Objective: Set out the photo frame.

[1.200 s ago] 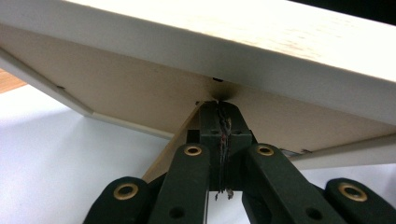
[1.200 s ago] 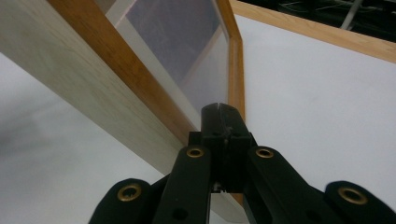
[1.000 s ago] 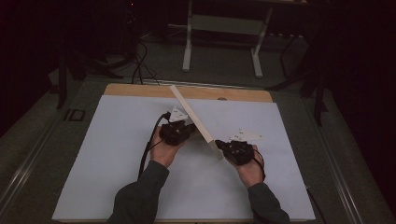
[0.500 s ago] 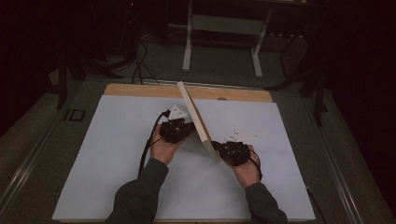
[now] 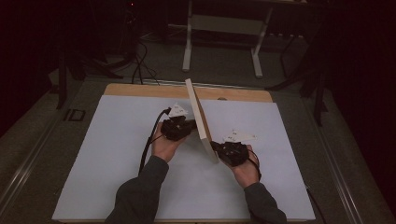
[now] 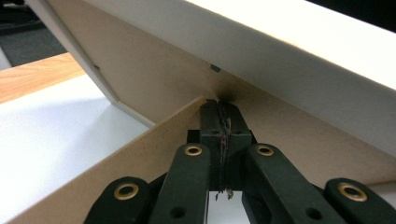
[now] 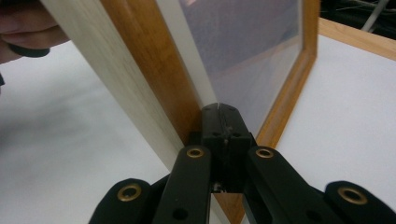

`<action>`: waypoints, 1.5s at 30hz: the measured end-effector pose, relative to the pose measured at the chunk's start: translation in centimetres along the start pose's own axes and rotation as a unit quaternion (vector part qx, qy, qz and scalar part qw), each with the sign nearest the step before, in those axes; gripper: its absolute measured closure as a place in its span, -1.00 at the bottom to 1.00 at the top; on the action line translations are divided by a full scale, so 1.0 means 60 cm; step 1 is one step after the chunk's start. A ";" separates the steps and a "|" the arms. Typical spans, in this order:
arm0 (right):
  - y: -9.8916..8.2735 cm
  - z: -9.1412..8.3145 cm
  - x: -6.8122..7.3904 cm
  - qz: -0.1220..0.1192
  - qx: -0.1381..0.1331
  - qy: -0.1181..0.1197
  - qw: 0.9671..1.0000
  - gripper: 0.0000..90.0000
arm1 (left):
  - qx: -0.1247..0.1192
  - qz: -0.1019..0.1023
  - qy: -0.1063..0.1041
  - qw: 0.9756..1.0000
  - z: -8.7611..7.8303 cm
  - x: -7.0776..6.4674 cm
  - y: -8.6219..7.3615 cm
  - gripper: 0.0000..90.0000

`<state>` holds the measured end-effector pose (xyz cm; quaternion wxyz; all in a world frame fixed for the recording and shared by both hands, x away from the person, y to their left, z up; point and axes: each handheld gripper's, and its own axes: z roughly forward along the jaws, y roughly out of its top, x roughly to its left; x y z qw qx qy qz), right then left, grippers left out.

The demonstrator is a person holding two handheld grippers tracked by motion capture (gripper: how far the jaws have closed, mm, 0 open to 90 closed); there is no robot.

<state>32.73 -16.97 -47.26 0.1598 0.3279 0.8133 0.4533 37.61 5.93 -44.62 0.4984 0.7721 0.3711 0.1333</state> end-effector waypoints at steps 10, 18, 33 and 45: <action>0.003 0.011 0.012 -0.004 0.004 0.012 1.000 1.00 | 0.015 0.016 -0.003 1.000 0.003 0.003 -0.004 1.00; 0.003 0.015 0.016 -0.007 0.007 0.017 1.000 1.00 | 0.018 0.024 -0.008 1.000 -0.004 -0.001 -0.009 1.00; 0.010 0.027 0.030 -0.011 0.011 0.025 1.000 1.00 | 0.012 0.020 -0.024 0.999 -0.027 0.001 -0.032 1.00; 0.010 0.035 0.036 -0.020 0.014 0.026 0.999 1.00 | 0.006 -0.004 -0.032 0.999 -0.058 0.014 -0.040 0.67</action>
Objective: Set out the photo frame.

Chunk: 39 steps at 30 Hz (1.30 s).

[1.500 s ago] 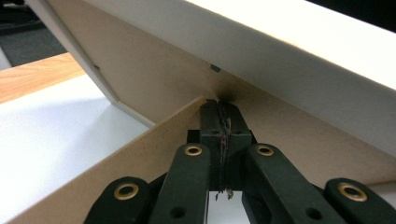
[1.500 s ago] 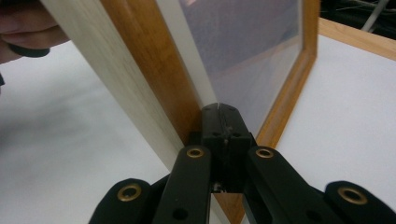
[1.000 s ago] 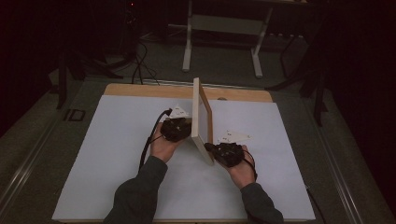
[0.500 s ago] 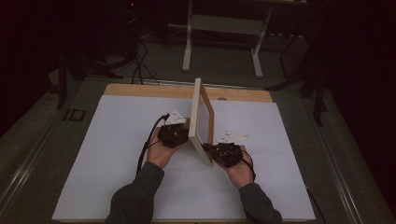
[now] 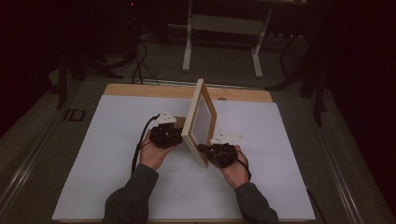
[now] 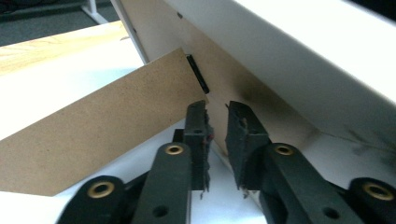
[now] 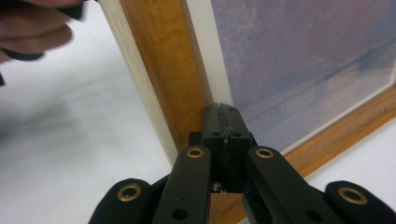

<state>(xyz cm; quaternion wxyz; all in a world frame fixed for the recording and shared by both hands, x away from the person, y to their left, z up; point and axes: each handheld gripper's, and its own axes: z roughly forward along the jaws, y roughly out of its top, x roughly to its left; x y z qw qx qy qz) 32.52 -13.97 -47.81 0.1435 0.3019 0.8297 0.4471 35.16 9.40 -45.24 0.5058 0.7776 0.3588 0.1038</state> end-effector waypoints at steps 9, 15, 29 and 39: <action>-0.009 -0.014 -0.014 0.007 0.003 -0.010 1.000 0.98 | 0.006 0.003 0.018 1.000 -0.031 -0.003 -0.008 0.41; -0.018 -0.026 -0.026 0.011 0.002 -0.017 1.000 0.96 | 0.020 0.015 0.029 0.999 -0.054 -0.016 -0.023 0.29; -0.032 -0.033 -0.037 0.019 0.008 -0.031 0.999 0.82 | 0.021 0.019 0.023 0.999 -0.080 -0.047 -0.037 -0.14; -0.040 -0.036 -0.043 0.026 0.008 -0.039 0.999 0.68 | 0.009 0.032 0.012 0.999 -0.067 -0.075 -0.021 -0.22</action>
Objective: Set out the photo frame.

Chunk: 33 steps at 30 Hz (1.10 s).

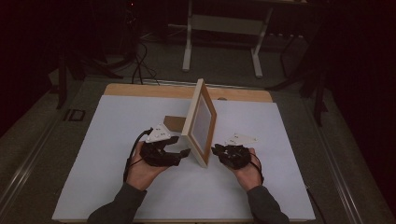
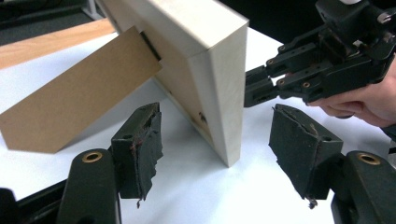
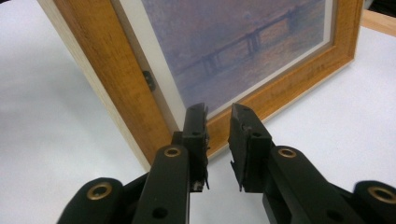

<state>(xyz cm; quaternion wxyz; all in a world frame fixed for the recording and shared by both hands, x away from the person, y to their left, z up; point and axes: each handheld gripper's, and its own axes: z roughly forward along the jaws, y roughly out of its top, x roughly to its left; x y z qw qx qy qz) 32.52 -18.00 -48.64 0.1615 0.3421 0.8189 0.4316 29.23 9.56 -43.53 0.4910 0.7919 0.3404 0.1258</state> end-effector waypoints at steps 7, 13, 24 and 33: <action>-0.004 -0.001 -0.003 0.005 0.000 -0.001 1.000 0.65 | -0.003 -0.011 0.015 1.000 0.023 -0.006 0.015 -0.27; -0.005 -0.001 -0.006 0.009 -0.002 -0.003 1.000 0.62 | -0.014 -0.022 0.033 0.999 0.040 -0.014 0.029 -0.28; -0.006 -0.002 -0.012 0.020 -0.007 -0.008 1.000 0.58 | -0.016 -0.039 0.076 0.996 0.055 -0.025 0.039 0.07; -0.009 -0.001 -0.011 0.021 -0.006 -0.007 1.000 0.58 | -0.018 -0.058 0.082 0.995 0.051 -0.022 0.040 0.28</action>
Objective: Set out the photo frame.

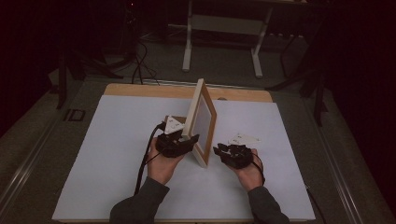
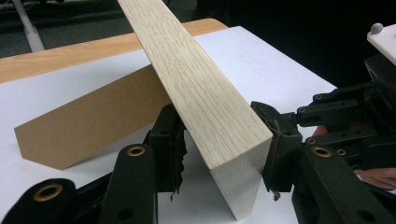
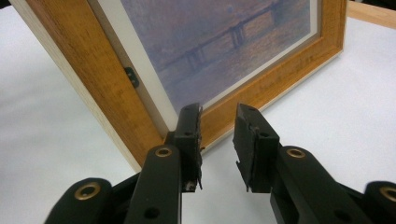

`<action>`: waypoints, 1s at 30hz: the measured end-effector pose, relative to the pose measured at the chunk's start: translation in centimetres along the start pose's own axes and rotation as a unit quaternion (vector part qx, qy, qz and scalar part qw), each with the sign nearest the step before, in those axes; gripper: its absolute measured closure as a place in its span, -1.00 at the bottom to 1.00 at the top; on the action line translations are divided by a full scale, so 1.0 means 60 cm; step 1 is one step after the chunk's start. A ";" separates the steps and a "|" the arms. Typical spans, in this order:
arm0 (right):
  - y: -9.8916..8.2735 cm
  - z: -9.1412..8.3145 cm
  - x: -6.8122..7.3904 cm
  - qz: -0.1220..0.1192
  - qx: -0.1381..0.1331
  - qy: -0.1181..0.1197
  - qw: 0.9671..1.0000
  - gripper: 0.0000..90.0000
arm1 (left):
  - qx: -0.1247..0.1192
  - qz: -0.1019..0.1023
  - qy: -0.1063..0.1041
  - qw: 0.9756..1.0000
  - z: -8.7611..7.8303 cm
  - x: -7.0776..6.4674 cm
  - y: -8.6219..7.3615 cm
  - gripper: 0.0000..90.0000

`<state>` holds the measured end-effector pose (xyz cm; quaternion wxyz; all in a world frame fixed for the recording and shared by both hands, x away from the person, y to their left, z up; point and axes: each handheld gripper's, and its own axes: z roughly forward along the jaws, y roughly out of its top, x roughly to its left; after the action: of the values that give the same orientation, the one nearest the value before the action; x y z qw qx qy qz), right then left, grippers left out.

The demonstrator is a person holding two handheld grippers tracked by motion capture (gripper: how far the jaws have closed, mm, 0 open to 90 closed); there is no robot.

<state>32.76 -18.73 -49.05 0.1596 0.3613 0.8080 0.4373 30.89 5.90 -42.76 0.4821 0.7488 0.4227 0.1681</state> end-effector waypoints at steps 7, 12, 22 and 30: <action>-0.001 -0.001 -0.001 0.001 -0.001 0.000 1.000 0.58 | 0.006 -0.014 0.006 1.000 -0.005 0.017 0.002 0.37; -0.002 0.001 0.000 0.002 -0.002 0.001 1.000 0.58 | 0.006 -0.029 0.010 1.000 -0.009 0.034 0.004 0.45; 0.000 0.000 -0.001 0.001 -0.002 0.000 1.000 0.58 | 0.007 -0.035 0.001 0.999 -0.011 0.069 0.008 0.49; -0.002 0.002 -0.003 0.004 0.000 -0.001 1.000 0.58 | -0.019 -0.013 0.033 0.999 -0.008 0.074 0.003 0.39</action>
<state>32.90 -18.86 -49.24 0.1591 0.3652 0.8060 0.4377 33.27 9.65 -43.07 0.4841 0.7282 0.4444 0.1944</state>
